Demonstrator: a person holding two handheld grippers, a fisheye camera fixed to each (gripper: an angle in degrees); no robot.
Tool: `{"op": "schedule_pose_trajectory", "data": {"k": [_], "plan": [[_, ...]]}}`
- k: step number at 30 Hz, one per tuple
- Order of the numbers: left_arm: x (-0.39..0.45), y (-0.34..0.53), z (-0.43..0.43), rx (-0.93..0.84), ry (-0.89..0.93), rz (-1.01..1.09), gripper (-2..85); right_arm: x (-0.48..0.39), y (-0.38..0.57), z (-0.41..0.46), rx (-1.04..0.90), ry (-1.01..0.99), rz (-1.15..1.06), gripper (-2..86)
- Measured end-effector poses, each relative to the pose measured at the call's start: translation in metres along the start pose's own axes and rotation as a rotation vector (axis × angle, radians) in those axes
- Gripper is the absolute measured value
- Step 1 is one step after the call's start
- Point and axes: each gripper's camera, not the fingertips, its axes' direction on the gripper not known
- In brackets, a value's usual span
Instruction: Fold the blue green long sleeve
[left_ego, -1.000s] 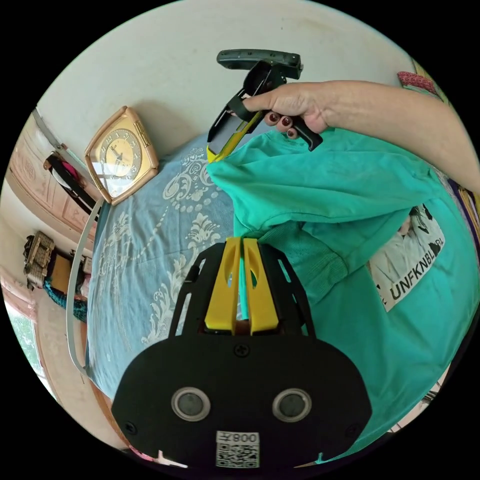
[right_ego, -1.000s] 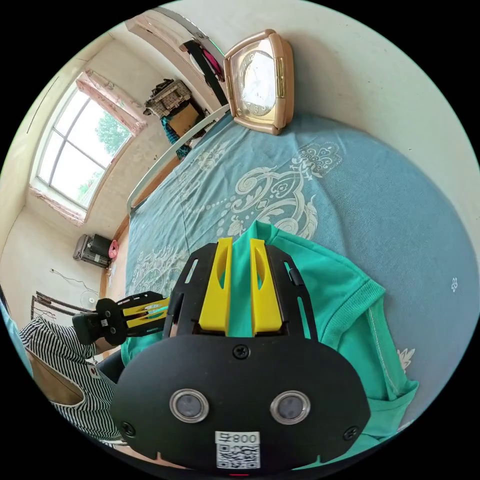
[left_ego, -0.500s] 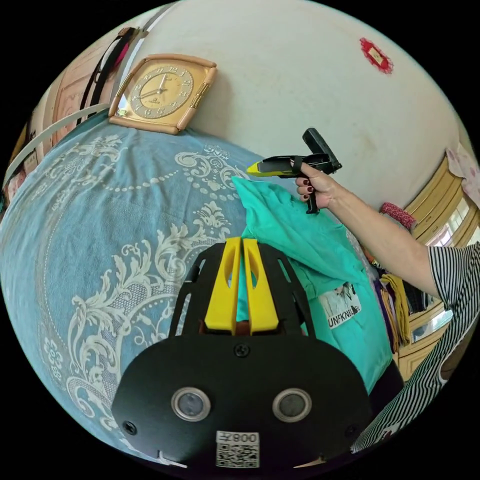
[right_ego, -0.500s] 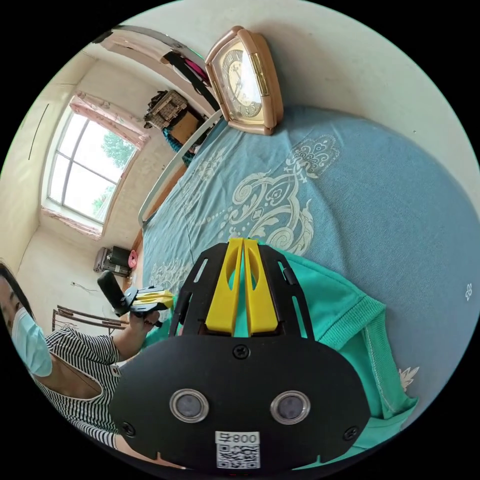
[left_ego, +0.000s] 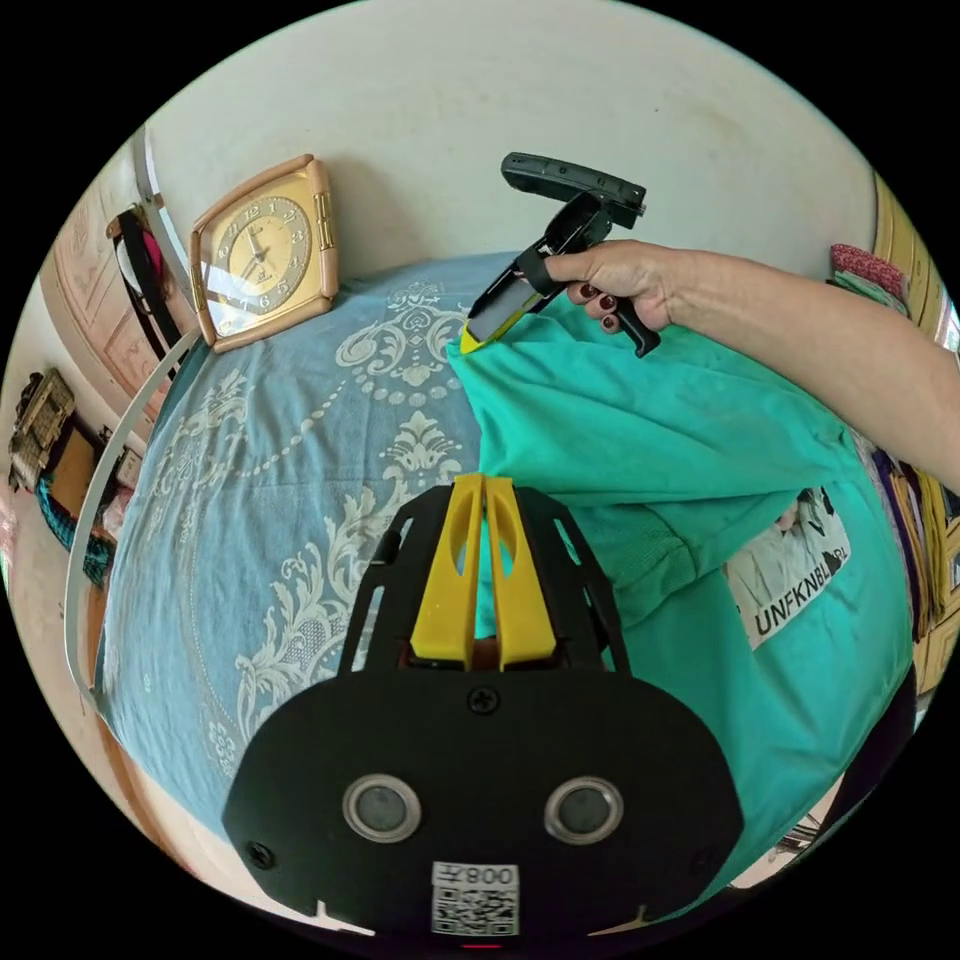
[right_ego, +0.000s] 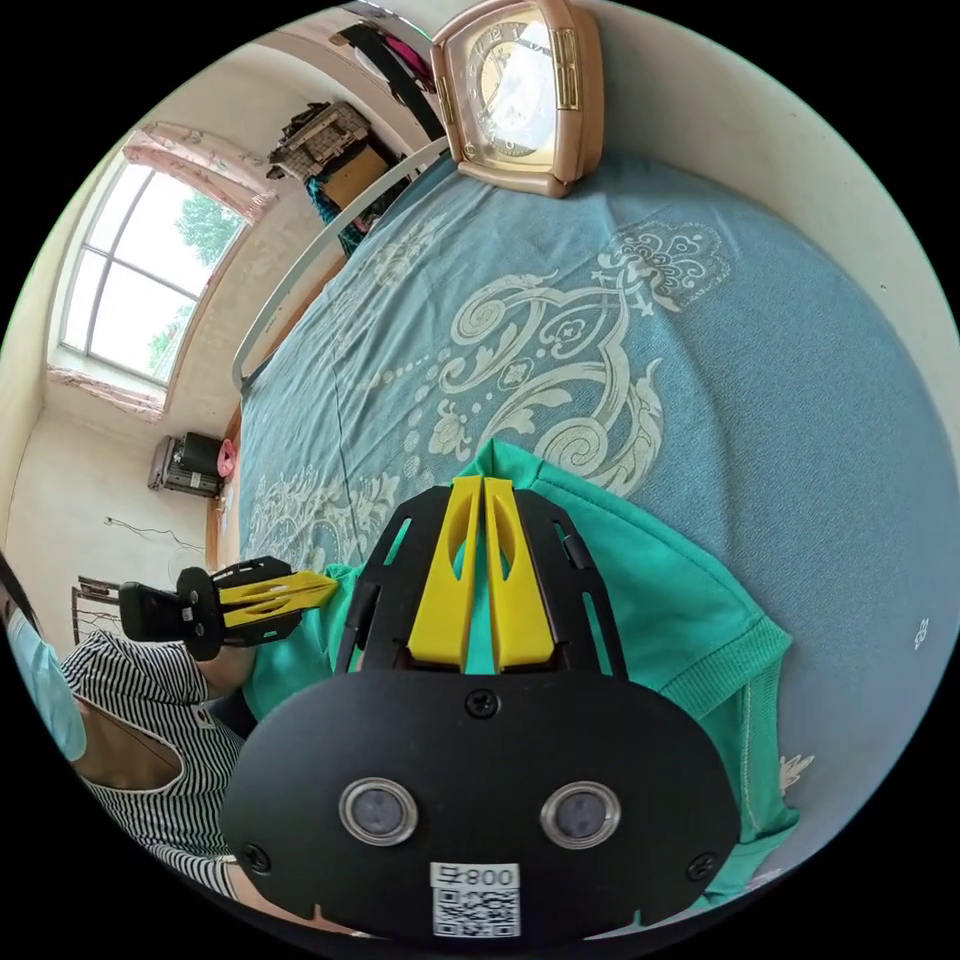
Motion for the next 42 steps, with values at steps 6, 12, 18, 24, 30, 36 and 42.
{"op": "schedule_pose_trajectory", "data": {"k": [6, 12, 18, 24, 30, 36, 42], "plan": [[-0.009, 0.008, -0.011, 0.061, -0.034, -0.108, 0.2, 0.001, -0.010, -0.008, 0.077, 0.000, 0.011, 0.2], [0.023, 0.009, -0.024, 0.145, -0.062, -0.002, 0.0, 0.001, -0.007, 0.021, 0.037, -0.004, 0.047, 0.2], [0.062, -0.002, -0.004, -0.017, -0.092, 0.179, -0.1, -0.020, 0.026, -0.009, 0.136, 0.119, 0.041, 0.1], [0.077, 0.000, -0.003, -0.034, -0.151, 0.174, -0.1, -0.079, 0.071, 0.001, 0.137, 0.197, -0.098, 0.0], [0.092, -0.002, 0.003, -0.060, -0.207, 0.187, 0.0, -0.098, 0.073, 0.067, 0.061, 0.389, -0.090, 0.0], [0.107, 0.004, -0.012, 0.059, -0.349, 0.163, 0.0, -0.105, 0.097, 0.039, 0.101, 0.280, -0.044, 0.0], [0.117, -0.004, 0.008, -0.043, -0.302, 0.196, 0.0, -0.125, 0.127, 0.051, 0.024, 0.318, -0.029, 0.1]]}}
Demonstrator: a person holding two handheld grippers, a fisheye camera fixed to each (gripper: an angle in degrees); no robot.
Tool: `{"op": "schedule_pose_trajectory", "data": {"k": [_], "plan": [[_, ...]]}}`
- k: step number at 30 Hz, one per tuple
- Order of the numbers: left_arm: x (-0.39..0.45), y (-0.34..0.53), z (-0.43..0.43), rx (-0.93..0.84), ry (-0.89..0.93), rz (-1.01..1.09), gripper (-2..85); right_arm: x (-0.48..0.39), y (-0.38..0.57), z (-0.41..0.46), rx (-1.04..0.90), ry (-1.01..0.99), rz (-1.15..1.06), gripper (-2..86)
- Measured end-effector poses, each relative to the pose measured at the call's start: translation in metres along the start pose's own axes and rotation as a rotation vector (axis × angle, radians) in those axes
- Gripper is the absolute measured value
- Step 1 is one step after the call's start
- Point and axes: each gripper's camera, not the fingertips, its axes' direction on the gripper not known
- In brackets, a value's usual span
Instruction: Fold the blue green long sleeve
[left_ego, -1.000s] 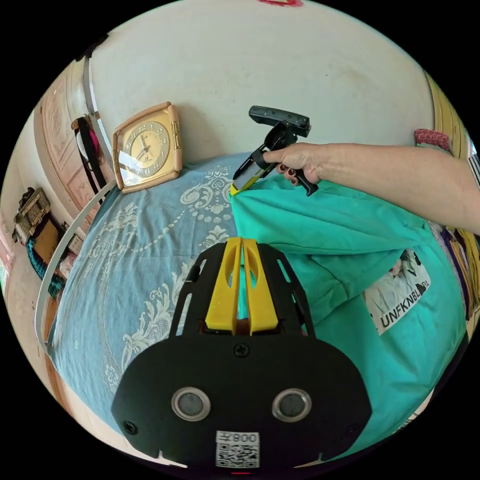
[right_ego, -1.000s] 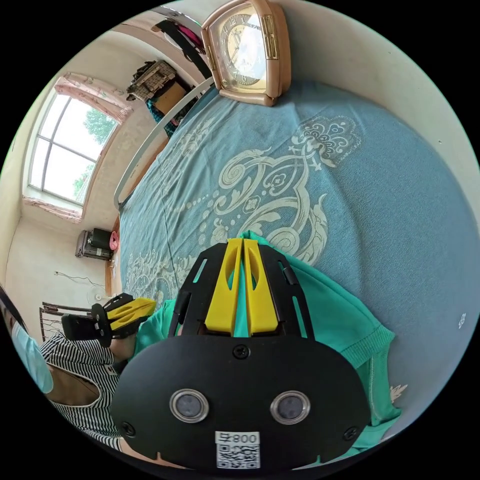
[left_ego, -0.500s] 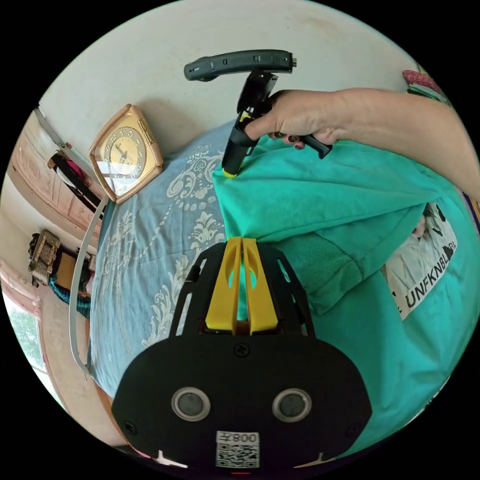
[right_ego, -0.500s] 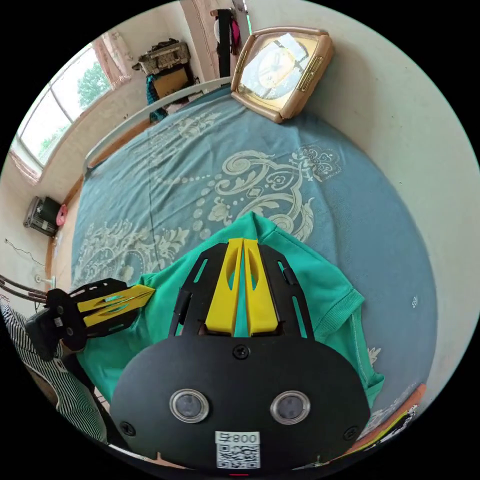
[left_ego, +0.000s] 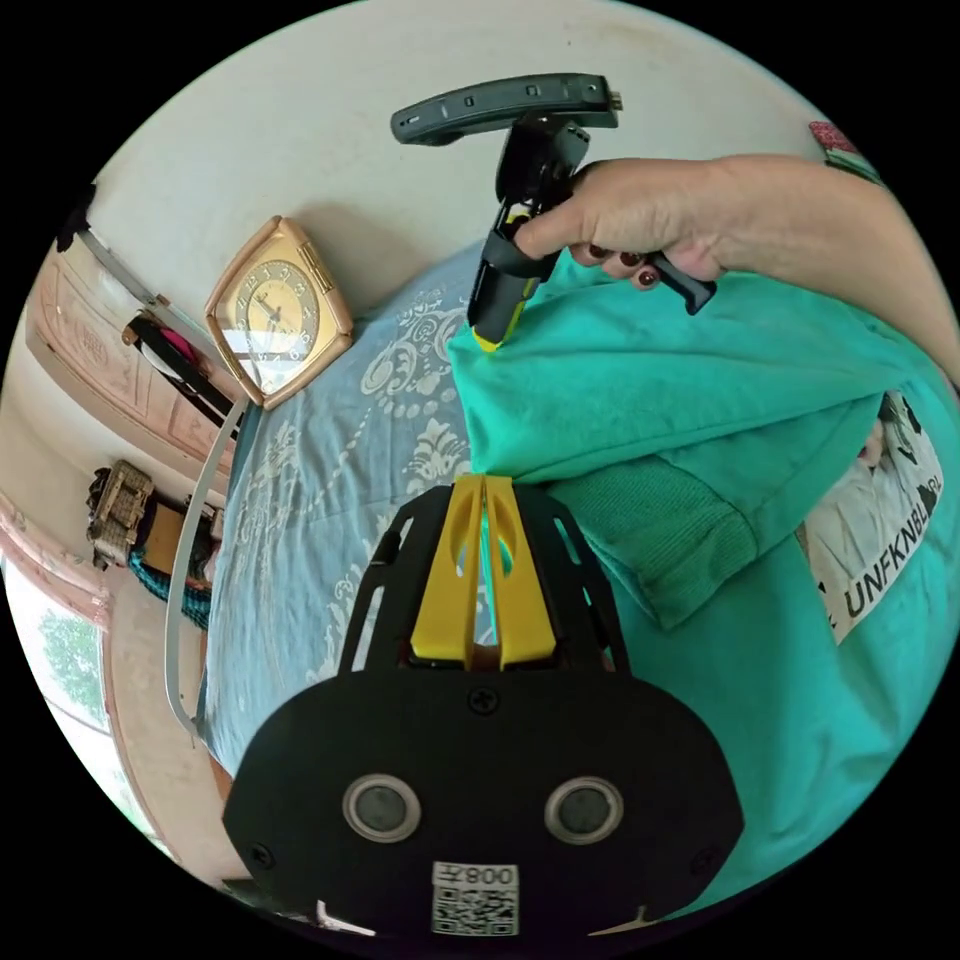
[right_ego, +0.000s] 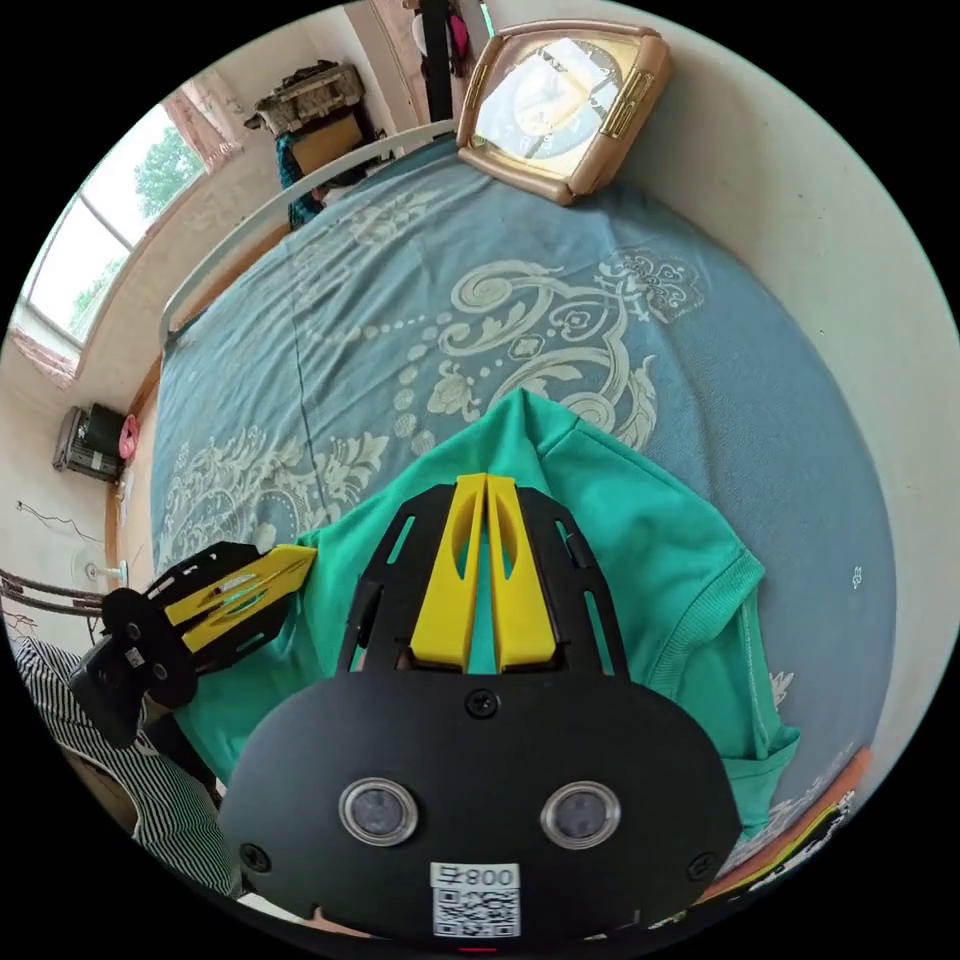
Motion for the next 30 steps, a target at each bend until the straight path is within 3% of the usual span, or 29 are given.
{"op": "schedule_pose_trajectory", "data": {"k": [5, 10, 12, 15, 17, 20, 22, 24, 28, 30], "plan": [[-0.004, 0.006, -0.025, 0.160, -0.003, -0.083, 0.0, -0.023, 0.097, -0.085, 0.176, -0.081, 0.051, 0.1], [0.005, -0.013, -0.014, 0.080, 0.114, -0.006, 0.0, -0.038, 0.250, -0.095, 0.052, 0.057, 0.228, 0.1], [0.011, -0.022, 0.006, -0.046, 0.126, 0.034, 0.0, -0.028, 0.280, -0.088, 0.012, 0.048, 0.307, 0.1], [0.006, -0.030, -0.007, 0.011, 0.125, 0.011, 0.0, -0.020, 0.309, -0.109, 0.106, -0.101, 0.377, 0.1], [0.005, -0.038, -0.024, 0.092, 0.185, 0.007, 0.1, -0.027, 0.325, -0.136, 0.155, -0.036, 0.389, 0.1], [0.018, -0.050, -0.011, 0.035, 0.291, 0.040, 0.1, -0.031, 0.370, -0.164, 0.194, 0.047, 0.454, 0.0], [0.026, -0.054, 0.009, -0.057, 0.319, 0.046, 0.1, -0.016, 0.404, -0.149, 0.092, 0.016, 0.548, 0.0], [0.022, -0.056, 0.003, -0.018, 0.324, 0.010, 0.1, -0.014, 0.425, -0.157, 0.145, -0.092, 0.570, 0.0], [0.023, -0.063, -0.019, 0.089, 0.382, 0.017, 0.2, -0.023, 0.457, -0.203, 0.247, 0.011, 0.593, 0.0], [0.033, -0.070, -0.007, 0.015, 0.387, 0.048, 0.4, -0.013, 0.467, -0.196, 0.187, -0.024, 0.620, 0.0]]}}
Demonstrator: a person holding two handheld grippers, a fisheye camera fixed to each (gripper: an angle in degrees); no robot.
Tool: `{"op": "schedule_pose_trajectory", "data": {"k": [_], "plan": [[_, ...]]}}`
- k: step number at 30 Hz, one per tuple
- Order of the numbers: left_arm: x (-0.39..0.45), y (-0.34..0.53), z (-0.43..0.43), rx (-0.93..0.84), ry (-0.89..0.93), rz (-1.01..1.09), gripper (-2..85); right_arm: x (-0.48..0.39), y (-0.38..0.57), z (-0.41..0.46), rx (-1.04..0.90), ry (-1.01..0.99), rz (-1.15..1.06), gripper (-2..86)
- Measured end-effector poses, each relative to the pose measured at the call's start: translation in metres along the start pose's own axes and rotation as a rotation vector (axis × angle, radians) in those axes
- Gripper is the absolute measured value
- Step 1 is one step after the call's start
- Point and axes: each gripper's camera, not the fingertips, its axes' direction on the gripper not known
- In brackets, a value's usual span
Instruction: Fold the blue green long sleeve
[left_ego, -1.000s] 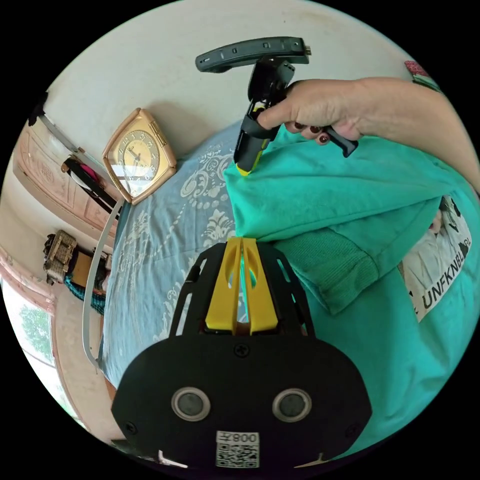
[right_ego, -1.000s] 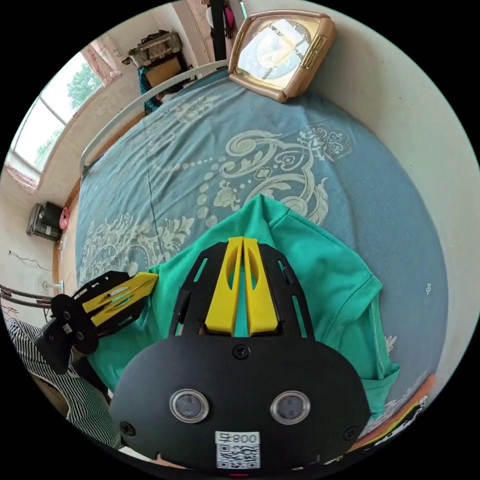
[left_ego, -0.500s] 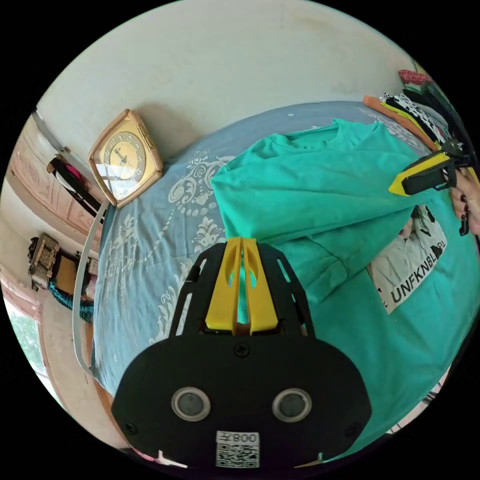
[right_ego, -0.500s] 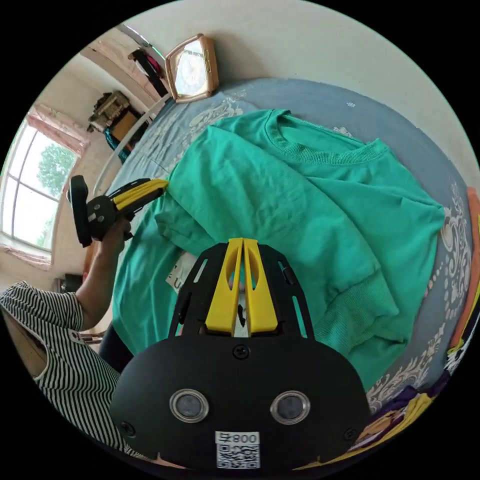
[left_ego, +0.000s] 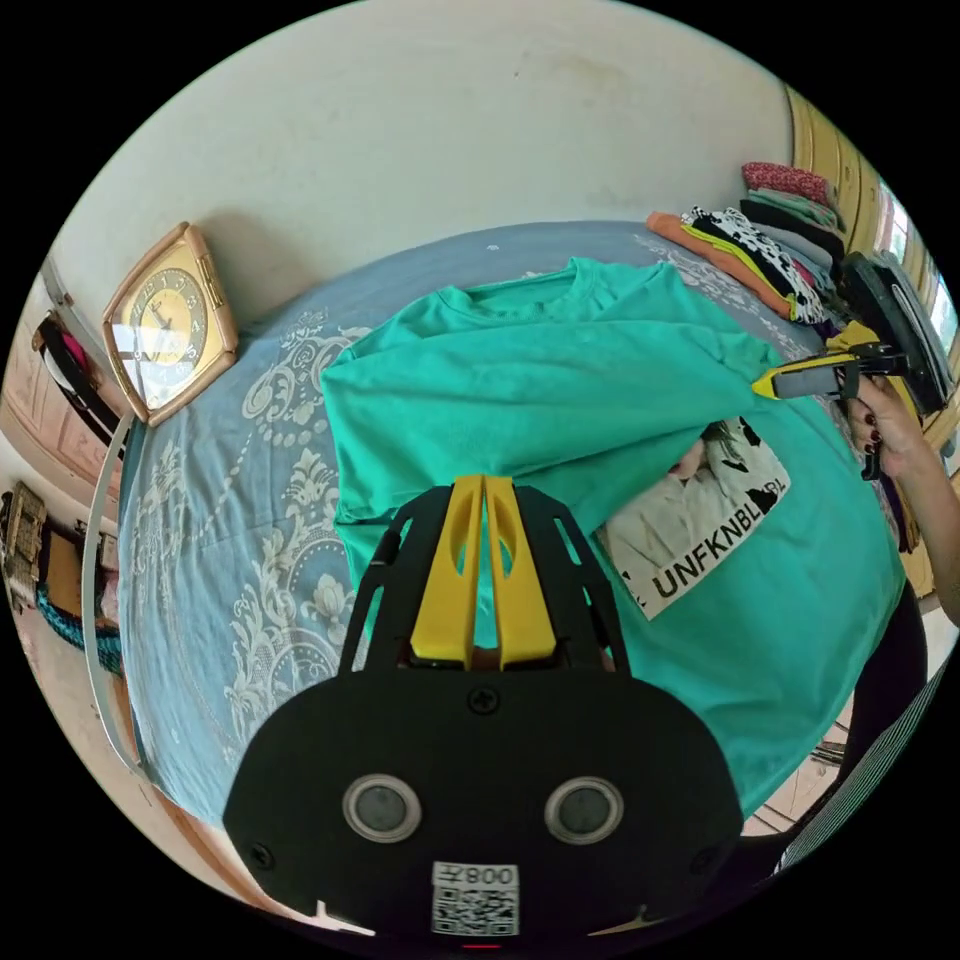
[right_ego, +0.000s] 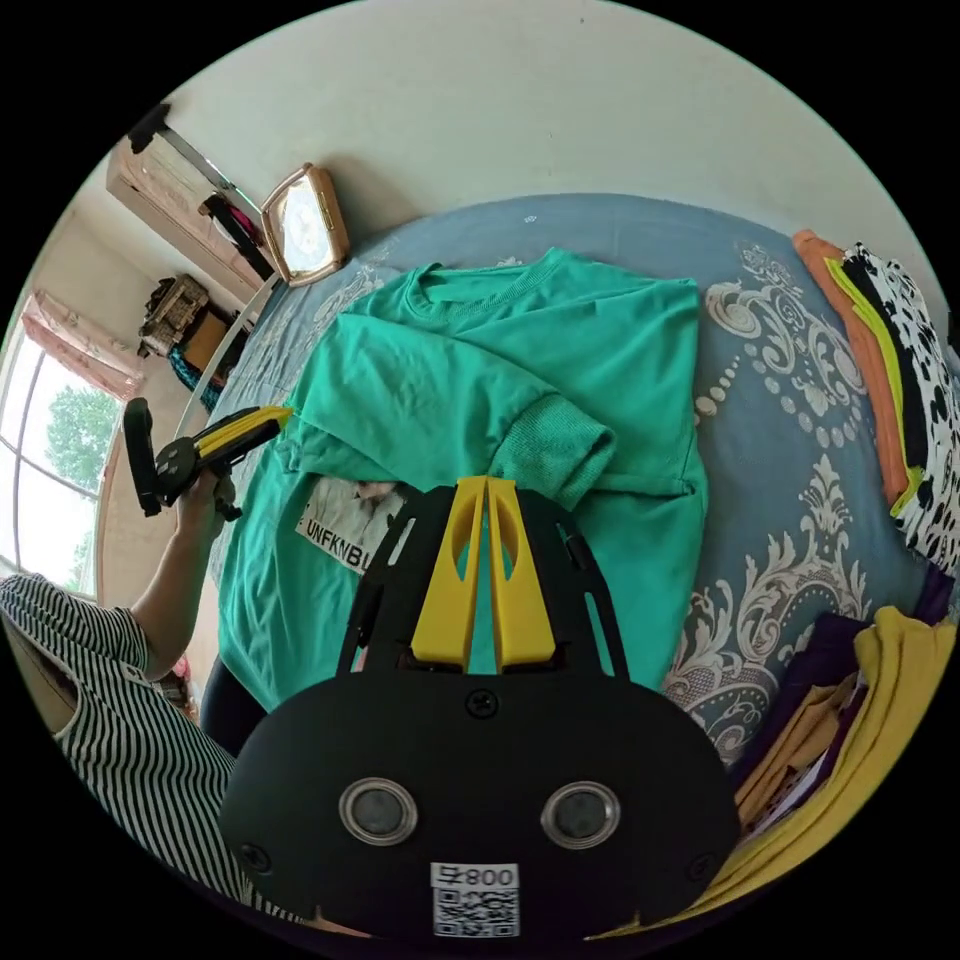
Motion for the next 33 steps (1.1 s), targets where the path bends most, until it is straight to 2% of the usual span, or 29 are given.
{"op": "schedule_pose_trajectory", "data": {"k": [1, 3, 6, 12, 16, 19, 22, 24, 26, 28, 32, 33], "plan": [[0.001, -0.004, 0.016, -0.084, 0.000, 0.001, 0.5, 0.011, 0.004, 0.012, -0.066, -0.014, 0.027, 0.0], [-0.001, -0.007, 0.013, -0.051, 0.005, -0.032, 0.7, 0.021, 0.014, -0.003, 0.002, -0.110, 0.071, 0.0], [-0.001, -0.013, 0.000, 0.004, 0.040, -0.031, 1.7, 0.009, 0.027, -0.036, 0.076, -0.048, 0.030, 0.0], [-0.010, -0.013, 0.016, -0.058, 0.147, -0.103, 6.6, 0.001, 0.041, -0.053, 0.044, -0.043, -0.018, 0.1], [-0.019, -0.028, 0.030, -0.075, 0.187, -0.115, 4.6, -0.002, 0.045, -0.067, 0.050, -0.046, -0.029, 0.1], [-0.024, -0.043, 0.022, -0.015, 0.169, -0.106, 3.5, -0.004, 0.043, -0.075, 0.030, -0.049, -0.036, 0.1], [-0.025, -0.053, 0.042, -0.136, 0.180, -0.085, 3.2, -0.004, 0.040, -0.072, -0.041, -0.004, -0.024, 0.0], [-0.028, -0.056, 0.038, -0.086, 0.199, -0.105, 2.9, -0.003, 0.039, -0.072, -0.073, -0.020, -0.005, 0.0], [-0.033, -0.063, 0.022, 0.011, 0.169, -0.133, 2.1, -0.013, 0.039, -0.091, -0.004, -0.018, -0.036, 0.0], [-0.035, -0.073, 0.016, 0.070, 0.168, -0.127, 1.7, -0.023, 0.030, -0.113, 0.068, 0.068, -0.052, 0.1], [-0.035, -0.109, 0.046, -0.004, 0.147, -0.095, 0.8, -0.010, -0.002, -0.107, 0.063, 0.120, -0.033, 0.1], [-0.035, -0.113, 0.051, -0.019, 0.150, -0.098, 0.7, 0.001, -0.013, -0.093, -0.025, 0.143, 0.010, 0.1]]}}
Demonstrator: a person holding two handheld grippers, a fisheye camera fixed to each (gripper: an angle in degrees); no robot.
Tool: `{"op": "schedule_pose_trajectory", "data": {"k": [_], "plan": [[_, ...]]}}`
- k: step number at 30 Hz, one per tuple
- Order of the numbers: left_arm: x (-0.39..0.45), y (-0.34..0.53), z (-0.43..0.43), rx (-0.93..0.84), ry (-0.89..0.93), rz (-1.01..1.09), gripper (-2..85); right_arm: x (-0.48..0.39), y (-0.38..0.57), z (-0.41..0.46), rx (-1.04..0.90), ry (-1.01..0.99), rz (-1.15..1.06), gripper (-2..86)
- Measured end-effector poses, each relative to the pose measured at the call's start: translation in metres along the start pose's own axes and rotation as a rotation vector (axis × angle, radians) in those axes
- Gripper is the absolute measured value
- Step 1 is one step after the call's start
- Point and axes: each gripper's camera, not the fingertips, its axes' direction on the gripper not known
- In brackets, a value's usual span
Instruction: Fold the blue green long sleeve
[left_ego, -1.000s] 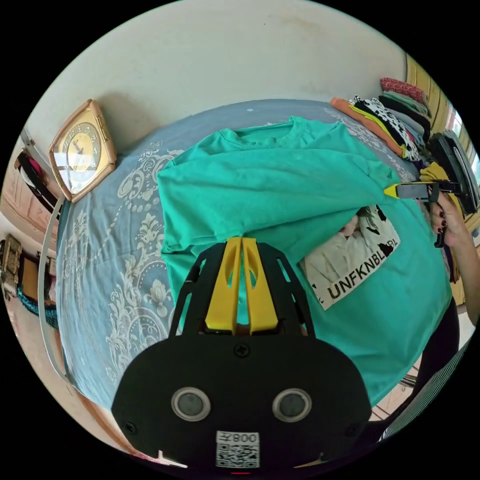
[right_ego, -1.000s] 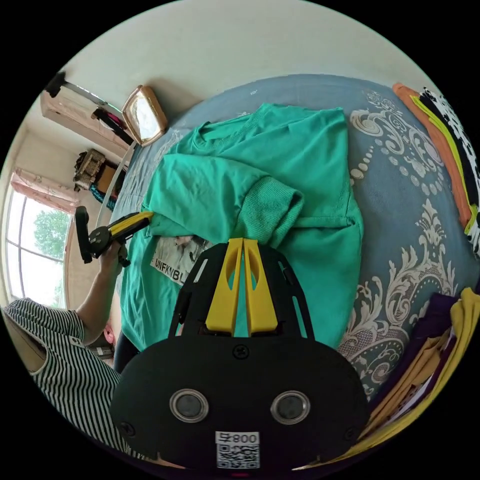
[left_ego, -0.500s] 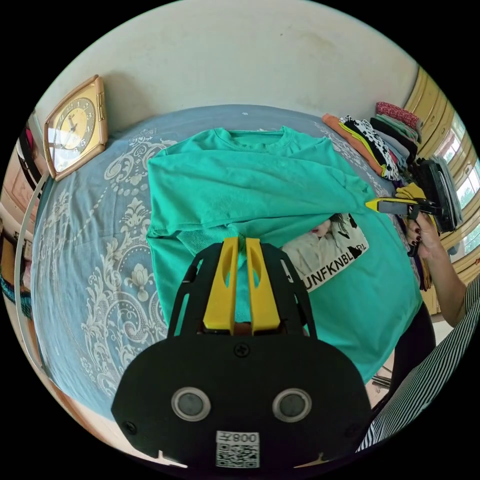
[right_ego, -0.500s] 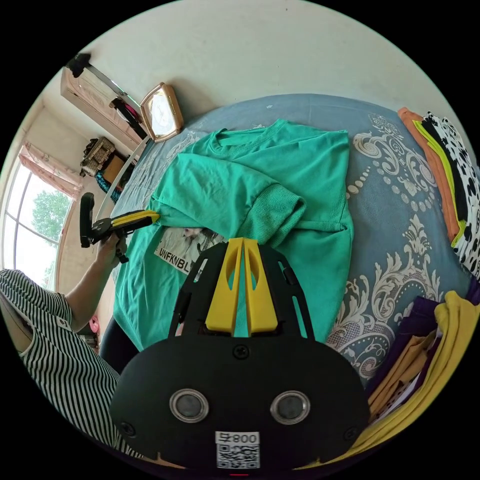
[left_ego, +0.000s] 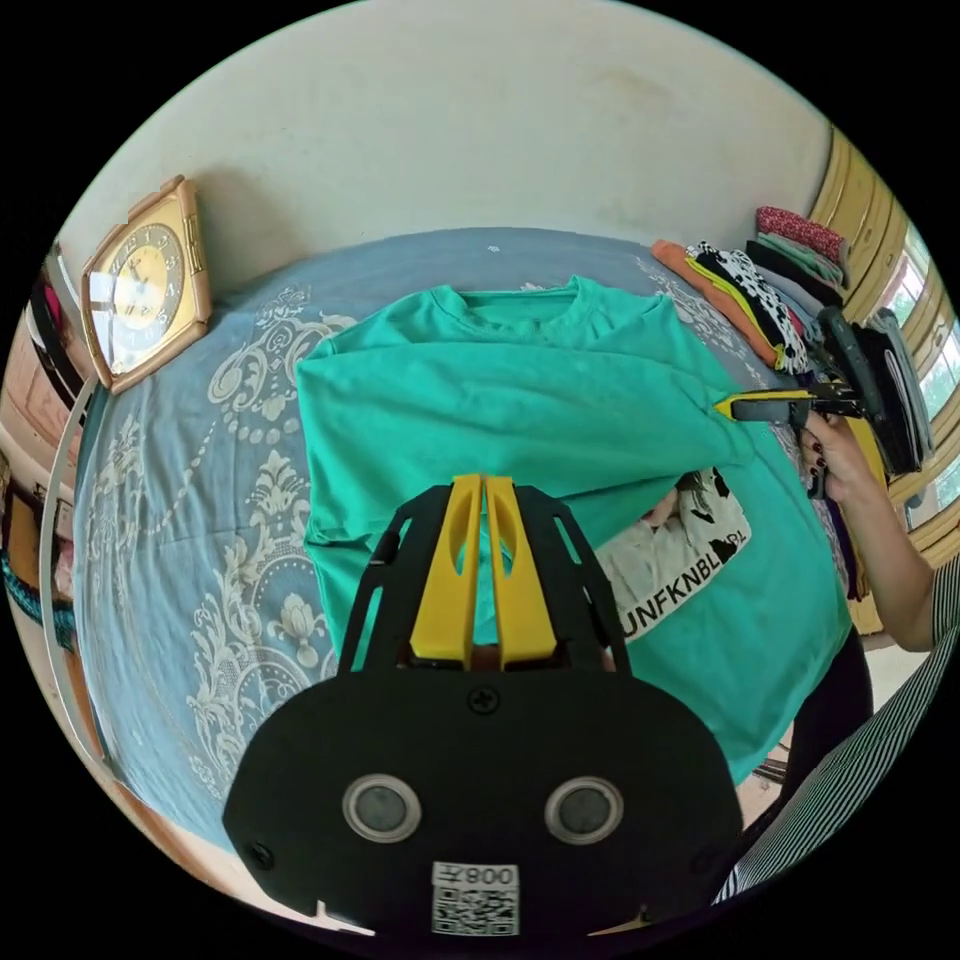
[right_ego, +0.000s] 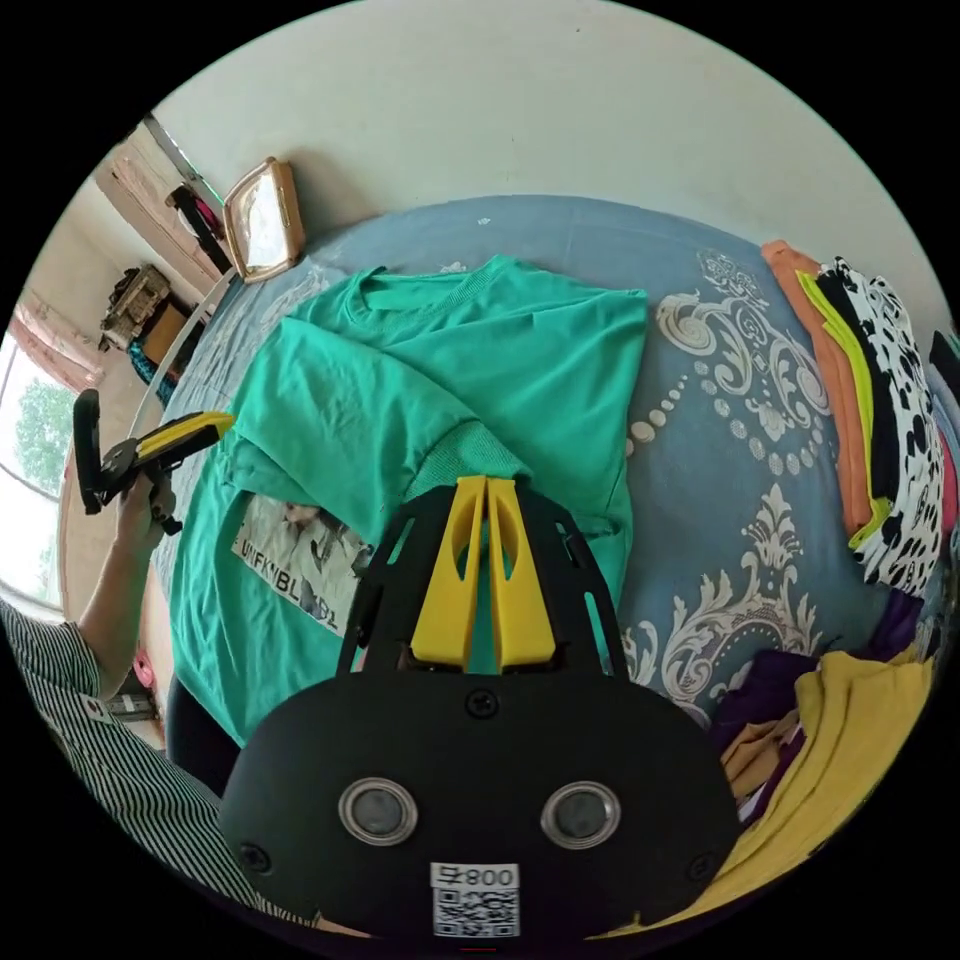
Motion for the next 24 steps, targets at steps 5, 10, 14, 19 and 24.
{"op": "schedule_pose_trajectory", "data": {"k": [5, 10, 14, 19, 24], "plan": [[-0.002, -0.041, -0.004, 0.135, -0.085, 0.035, 0.2, 0.004, -0.009, -0.043, 0.140, -0.064, 0.000, 0.0], [-0.031, -0.119, 0.033, 0.103, -0.075, 0.012, 0.1, 0.001, -0.108, -0.050, 0.188, 0.018, -0.081, 0.0], [-0.052, -0.173, 0.082, 0.011, -0.050, -0.052, 0.1, -0.007, -0.177, -0.018, 0.124, 0.048, -0.123, -0.1], [-0.048, -0.199, 0.103, -0.028, -0.115, -0.013, 0.1, -0.001, -0.217, 0.006, 0.056, 0.082, -0.115, -0.2], [-0.033, -0.202, 0.085, 0.114, -0.088, 0.021, 0.1, -0.017, -0.204, -0.017, 0.135, 0.069, -0.154, 0.0]]}}
